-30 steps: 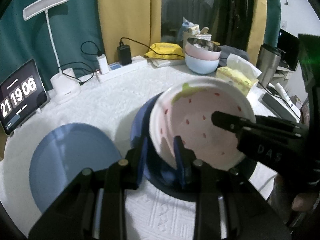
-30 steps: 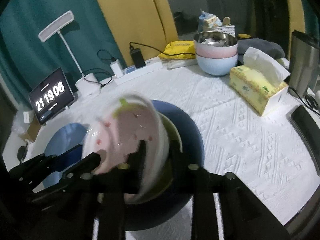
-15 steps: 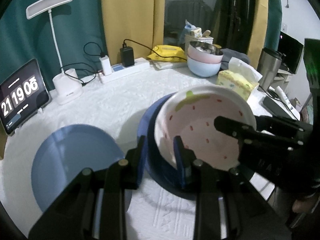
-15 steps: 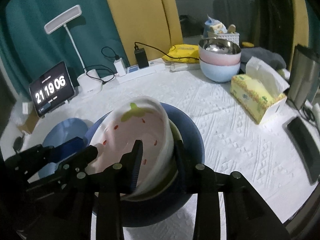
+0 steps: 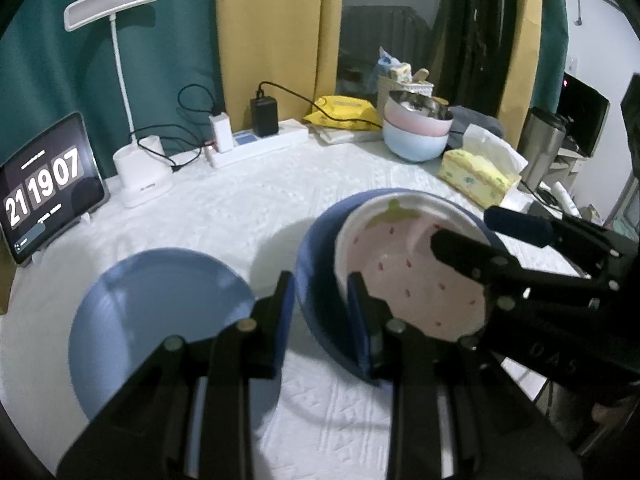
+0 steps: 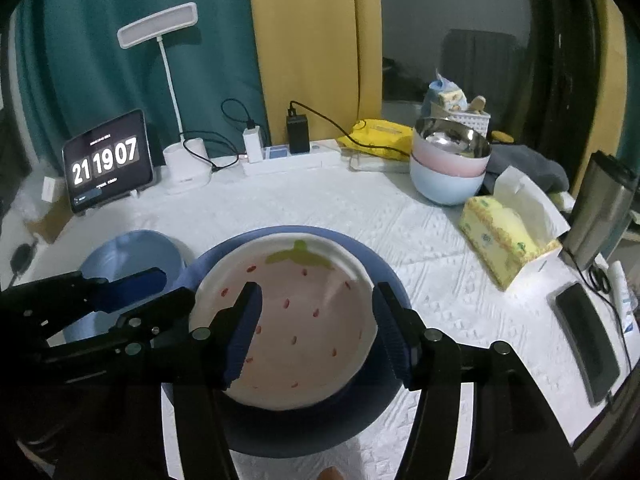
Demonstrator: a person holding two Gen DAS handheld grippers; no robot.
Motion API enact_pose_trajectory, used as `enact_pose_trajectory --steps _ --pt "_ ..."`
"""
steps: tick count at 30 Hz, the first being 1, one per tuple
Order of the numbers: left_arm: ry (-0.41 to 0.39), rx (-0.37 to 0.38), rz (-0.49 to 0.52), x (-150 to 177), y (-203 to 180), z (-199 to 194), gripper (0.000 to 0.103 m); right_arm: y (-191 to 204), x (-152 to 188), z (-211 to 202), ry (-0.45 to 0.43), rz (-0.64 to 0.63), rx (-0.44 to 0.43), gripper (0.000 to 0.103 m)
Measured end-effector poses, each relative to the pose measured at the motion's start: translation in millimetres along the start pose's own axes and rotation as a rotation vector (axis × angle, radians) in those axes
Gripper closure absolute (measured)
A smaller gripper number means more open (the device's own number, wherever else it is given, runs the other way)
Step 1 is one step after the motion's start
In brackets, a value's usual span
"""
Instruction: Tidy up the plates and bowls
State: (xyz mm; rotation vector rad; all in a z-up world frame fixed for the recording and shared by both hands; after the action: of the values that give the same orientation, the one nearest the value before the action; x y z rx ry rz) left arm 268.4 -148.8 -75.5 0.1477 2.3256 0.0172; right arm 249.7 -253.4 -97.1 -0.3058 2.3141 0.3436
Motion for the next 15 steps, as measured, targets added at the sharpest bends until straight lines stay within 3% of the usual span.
enact_pose_trajectory --steps 6,9,12,15 --pt "-0.008 -0.002 -0.014 0 7 -5 0.074 -4 1 -3 0.002 0.017 0.0 0.043" --pt "-0.004 -0.002 -0.022 3 11 -4 0.069 -9 1 -9 -0.009 0.033 0.002 0.043" --pt "0.005 0.0 -0.046 8 18 -1 0.057 -19 1 -15 -0.025 0.056 0.006 0.043" --pt "0.007 -0.003 -0.058 11 24 0 0.057 -29 1 -23 -0.044 0.066 0.029 0.043"
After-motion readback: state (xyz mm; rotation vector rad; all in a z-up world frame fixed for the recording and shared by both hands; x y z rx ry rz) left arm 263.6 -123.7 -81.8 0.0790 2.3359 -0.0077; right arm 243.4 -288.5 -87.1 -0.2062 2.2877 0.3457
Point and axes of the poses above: each gripper's, at about its wrist camera, not at the fingertips, and z roughly the way its jaws point, y to its left, x to its underside, the point moved 4 cm from there along z, roughly the way its jaws point, and after that the axes turned 10 degrees about -x, right-handed, at the moved point
